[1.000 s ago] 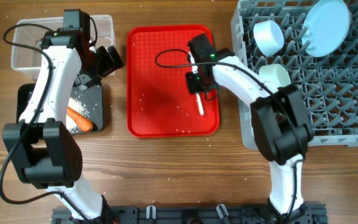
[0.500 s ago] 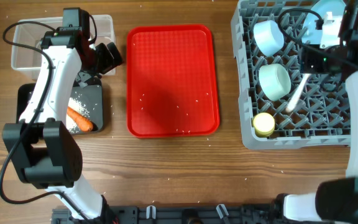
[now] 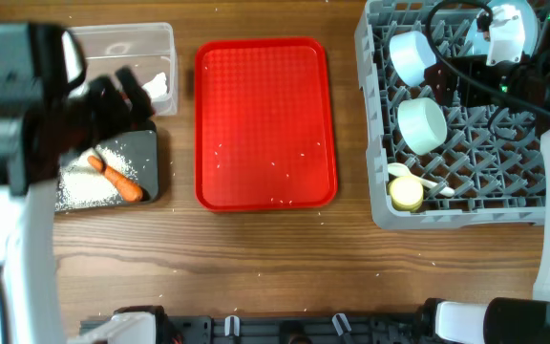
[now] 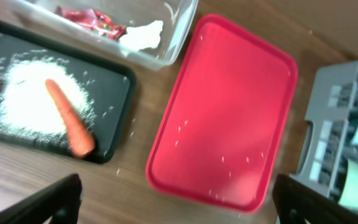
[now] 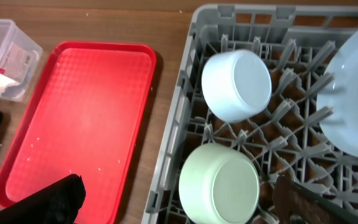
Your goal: Sort waste into correct bins and load items into the dishwasher rack
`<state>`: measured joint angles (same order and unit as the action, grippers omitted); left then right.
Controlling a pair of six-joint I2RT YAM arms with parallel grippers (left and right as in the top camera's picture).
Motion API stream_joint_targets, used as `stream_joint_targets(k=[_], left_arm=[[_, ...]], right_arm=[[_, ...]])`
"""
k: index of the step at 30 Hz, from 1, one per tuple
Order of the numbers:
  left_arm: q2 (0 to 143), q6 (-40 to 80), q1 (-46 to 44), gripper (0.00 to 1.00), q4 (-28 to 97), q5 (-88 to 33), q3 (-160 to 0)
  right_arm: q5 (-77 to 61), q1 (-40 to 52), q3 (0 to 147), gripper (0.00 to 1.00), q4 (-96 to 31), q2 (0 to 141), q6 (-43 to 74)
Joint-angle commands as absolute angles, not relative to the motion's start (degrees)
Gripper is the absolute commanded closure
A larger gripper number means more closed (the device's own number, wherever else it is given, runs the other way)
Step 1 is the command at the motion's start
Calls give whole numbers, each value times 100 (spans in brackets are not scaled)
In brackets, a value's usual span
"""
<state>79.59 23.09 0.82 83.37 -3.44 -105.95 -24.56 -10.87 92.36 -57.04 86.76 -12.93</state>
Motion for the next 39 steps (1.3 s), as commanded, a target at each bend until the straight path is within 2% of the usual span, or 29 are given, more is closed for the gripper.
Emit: stream_joint_targets(k=[1,9,10,11,15,18,20,21,23,25,28,34,39], left_arm=[[7400,2493,93,0,8901,1,-10604],[6976,2488,93,0,8971,-113,-10604],[6969,2488,91,36,8965,78,-10604],[6932,2491,80,0,9032,51,-10604],[6600,2281,263,0,9017,156,-10558],[5406,1413,429,0,6479,-386,-8711],[3852,1044,432,0,3420,-576,-5944],[3144,1048,460,0,2279,-580,-4696],[2056,1050,561,0,1186,-576,-2886],[1111,1070,628,0,792,-576,-1621],[379,1066,687,0,705,-504,-884],[16,1041,705,0,493,-220,-69],[32,1087,703,0,469,-204,-58]], right_arm=[[-2685,-1085,9336,0,-5673,8694,-1291],[-2687,-1085,9336,0,-5677,8700,-1293],[-2685,-1085,9336,0,-5675,8700,-1293],[-2685,-1085,9336,0,-5675,8700,-1293],[-2685,-1085,9336,0,-5675,8700,-1295],[-2685,-1085,9336,0,-5677,8700,-1293],[-2687,-1085,9336,0,-5675,8700,-1293],[-2685,-1085,9336,0,-5675,8700,-1293],[-2685,-1085,9336,0,-5675,8700,-1293],[-2685,-1085,9336,0,-5675,8700,-1293],[-2687,-1085,9336,0,-5675,8700,-1291],[-2687,-1085,9336,0,-5675,8700,-1291],[-2685,-1085,9336,0,-5675,8700,-1291]])
